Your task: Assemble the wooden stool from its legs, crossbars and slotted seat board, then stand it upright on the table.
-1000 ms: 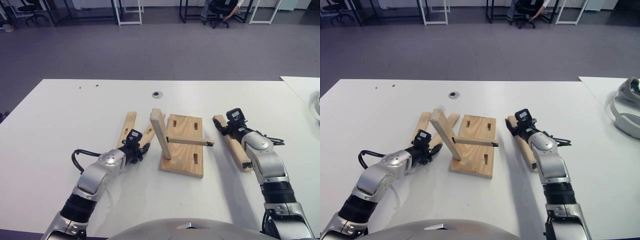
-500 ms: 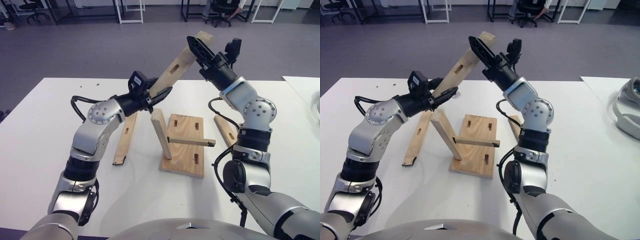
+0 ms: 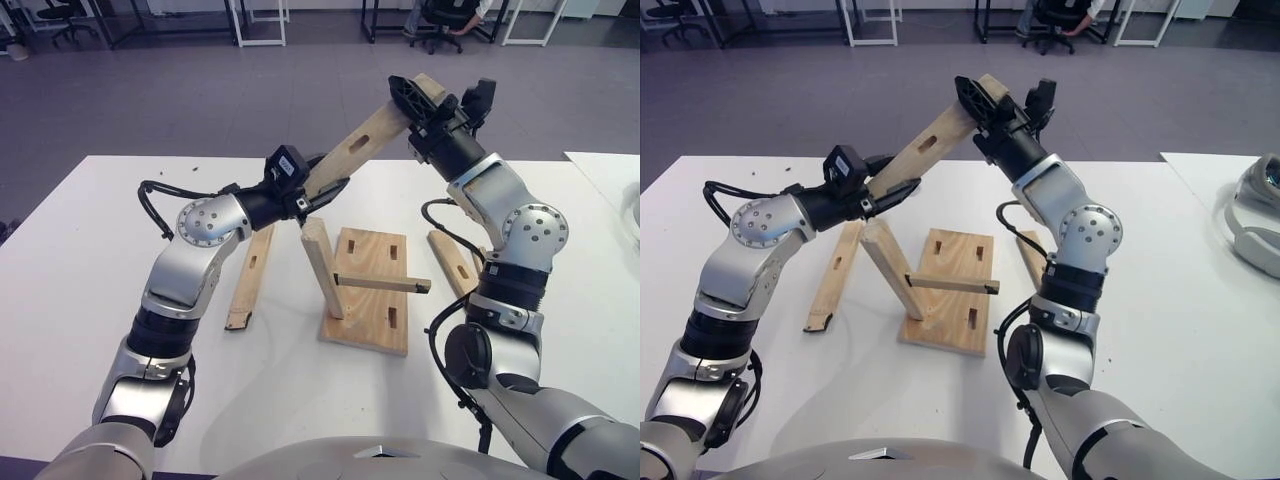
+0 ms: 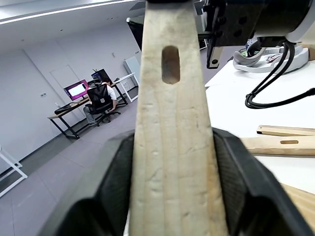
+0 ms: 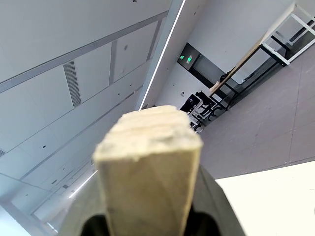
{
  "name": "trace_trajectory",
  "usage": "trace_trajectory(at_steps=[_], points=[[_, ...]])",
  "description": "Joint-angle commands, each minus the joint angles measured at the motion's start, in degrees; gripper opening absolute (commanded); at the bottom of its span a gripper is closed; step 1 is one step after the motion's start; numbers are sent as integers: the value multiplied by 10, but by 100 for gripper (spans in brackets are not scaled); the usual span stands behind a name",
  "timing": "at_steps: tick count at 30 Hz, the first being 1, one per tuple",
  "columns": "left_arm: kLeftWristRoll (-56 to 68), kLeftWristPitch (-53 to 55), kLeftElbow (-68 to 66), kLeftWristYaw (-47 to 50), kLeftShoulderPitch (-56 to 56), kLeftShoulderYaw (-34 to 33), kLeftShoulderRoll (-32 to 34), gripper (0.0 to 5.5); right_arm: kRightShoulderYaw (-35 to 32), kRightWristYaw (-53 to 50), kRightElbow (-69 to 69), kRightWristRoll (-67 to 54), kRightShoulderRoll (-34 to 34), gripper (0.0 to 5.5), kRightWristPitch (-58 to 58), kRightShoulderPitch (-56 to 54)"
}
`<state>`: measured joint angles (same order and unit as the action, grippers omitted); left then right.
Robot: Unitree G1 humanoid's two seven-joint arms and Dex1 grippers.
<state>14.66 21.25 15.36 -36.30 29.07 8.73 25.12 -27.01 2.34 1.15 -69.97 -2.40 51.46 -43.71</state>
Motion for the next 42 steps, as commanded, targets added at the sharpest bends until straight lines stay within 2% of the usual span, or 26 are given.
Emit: trace_trajectory(at_steps=[1,4,8,10,13,15,18,24,31,35,42], points=[[-15,2,4,-1,-8,-2,10,297,-18,-31,-53,18,-21,101,-35,68],[-9,25,45,14,-106,-36,27,344,-54,-66,-185,30,-39,101,-50,225],[-23,51,96,64,-264,-58,21,423,-114,-131,-325,-64,-39,101,-40,442],[-54,62,104,86,-310,-34,25,457,-124,-166,-362,-111,-46,101,-47,520],[-87,80,104,98,-327,0,29,507,-104,-197,-377,-131,-48,101,-67,575],[-98,91,103,101,-329,11,29,538,-83,-204,-379,-134,-51,101,-79,595],[-107,100,103,108,-327,17,24,540,-64,-204,-378,-123,-76,101,-97,606],[-100,123,122,115,-323,21,-2,540,-18,-210,-412,42,-153,102,-143,575],[-56,170,151,128,-279,24,-72,540,95,-124,-375,190,-197,102,-173,544],[-22,220,177,143,-244,21,-114,540,164,-138,-362,274,-200,103,-161,539],[-2,256,191,160,-213,36,-141,540,247,-147,-378,357,-235,103,-111,543]])
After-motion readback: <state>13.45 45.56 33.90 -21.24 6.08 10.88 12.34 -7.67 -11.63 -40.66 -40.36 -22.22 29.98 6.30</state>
